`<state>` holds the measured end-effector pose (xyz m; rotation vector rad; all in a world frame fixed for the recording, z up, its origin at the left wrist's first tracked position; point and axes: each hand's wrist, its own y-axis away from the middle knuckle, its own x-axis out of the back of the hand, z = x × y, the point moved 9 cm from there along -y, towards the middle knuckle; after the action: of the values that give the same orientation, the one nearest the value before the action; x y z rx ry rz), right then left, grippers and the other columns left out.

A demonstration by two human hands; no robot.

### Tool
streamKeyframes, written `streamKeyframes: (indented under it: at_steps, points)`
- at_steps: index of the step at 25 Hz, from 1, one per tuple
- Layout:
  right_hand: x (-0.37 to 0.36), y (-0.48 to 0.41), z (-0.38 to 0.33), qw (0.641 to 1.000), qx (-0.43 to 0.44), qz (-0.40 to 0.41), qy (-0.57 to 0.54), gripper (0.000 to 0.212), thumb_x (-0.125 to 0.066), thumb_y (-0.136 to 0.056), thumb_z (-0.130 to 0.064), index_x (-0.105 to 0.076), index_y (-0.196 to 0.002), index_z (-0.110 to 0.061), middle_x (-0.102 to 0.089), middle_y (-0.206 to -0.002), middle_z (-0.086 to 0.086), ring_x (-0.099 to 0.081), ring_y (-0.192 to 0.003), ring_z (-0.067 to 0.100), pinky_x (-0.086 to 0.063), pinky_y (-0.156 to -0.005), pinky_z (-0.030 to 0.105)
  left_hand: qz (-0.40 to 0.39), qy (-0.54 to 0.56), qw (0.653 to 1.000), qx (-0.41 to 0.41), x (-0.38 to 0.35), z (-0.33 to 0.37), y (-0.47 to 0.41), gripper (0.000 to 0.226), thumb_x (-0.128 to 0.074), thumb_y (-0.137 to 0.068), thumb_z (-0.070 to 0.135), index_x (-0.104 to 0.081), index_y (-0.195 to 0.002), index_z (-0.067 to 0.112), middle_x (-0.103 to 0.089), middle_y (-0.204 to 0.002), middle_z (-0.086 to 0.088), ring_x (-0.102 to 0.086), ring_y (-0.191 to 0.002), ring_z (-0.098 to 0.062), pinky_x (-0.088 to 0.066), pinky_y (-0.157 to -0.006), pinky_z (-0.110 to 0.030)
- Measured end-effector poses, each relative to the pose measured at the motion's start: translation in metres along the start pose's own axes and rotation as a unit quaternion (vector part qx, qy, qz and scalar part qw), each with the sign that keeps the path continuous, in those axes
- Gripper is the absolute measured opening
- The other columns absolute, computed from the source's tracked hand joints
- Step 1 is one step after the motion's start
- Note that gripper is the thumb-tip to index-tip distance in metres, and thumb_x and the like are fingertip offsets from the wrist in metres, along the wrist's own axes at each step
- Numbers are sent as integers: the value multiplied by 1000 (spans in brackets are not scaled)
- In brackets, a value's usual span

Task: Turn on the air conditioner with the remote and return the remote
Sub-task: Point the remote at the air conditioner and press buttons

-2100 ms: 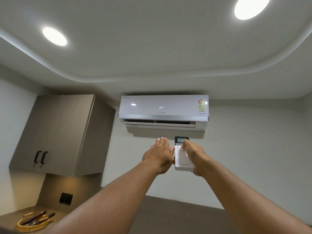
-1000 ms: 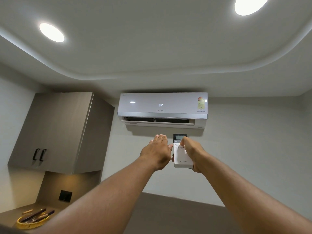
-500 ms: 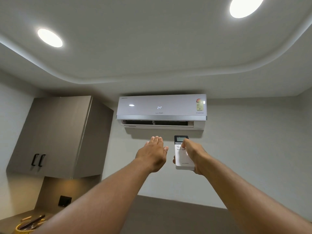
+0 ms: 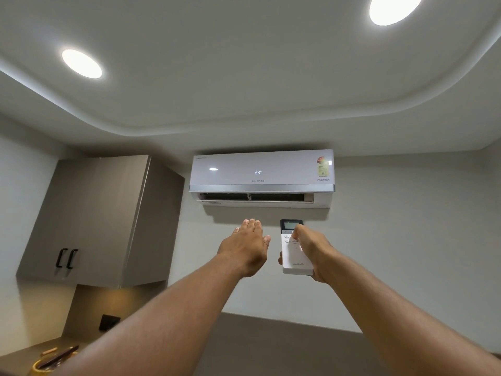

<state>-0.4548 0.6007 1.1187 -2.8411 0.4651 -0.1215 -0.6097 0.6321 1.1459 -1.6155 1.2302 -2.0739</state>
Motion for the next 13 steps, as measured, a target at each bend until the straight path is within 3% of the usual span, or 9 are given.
streamKeyframes:
  at_steps: [3,9,13]
  points:
    - [-2,1,-1,1000,4,3,1,28,-49,-88,-22,-60,-110,-8,-75,-119,28,-74,-110,43,-57,-96,45,0,1,1000,0,1,-2,1,61,-15,-100,42,-9,-152,10,-8,-162,-6,-4,-148,-18,-10,-118,-38]
    - [-6,1,-2,1000,7,1,0,37,-50,-89,-24,-58,-120,-7,-74,-119,29,-74,-109,44,-57,-102,53,-2,0,1000,0,0,-3,3,61,-15,-100,43,-8,-152,10,-7,-162,-6,-3,-148,-18,-9,-118,-37]
    - [-7,7,-4,1000,8,8,12,20,-51,-89,-25,-59,-102,-13,-74,-118,26,-74,-110,42,-58,-101,50,-12,-15,1000,-13,-6,1,6,62,-15,-100,43,-7,-151,10,-6,-162,-6,-3,-147,-17,-8,-118,-36]
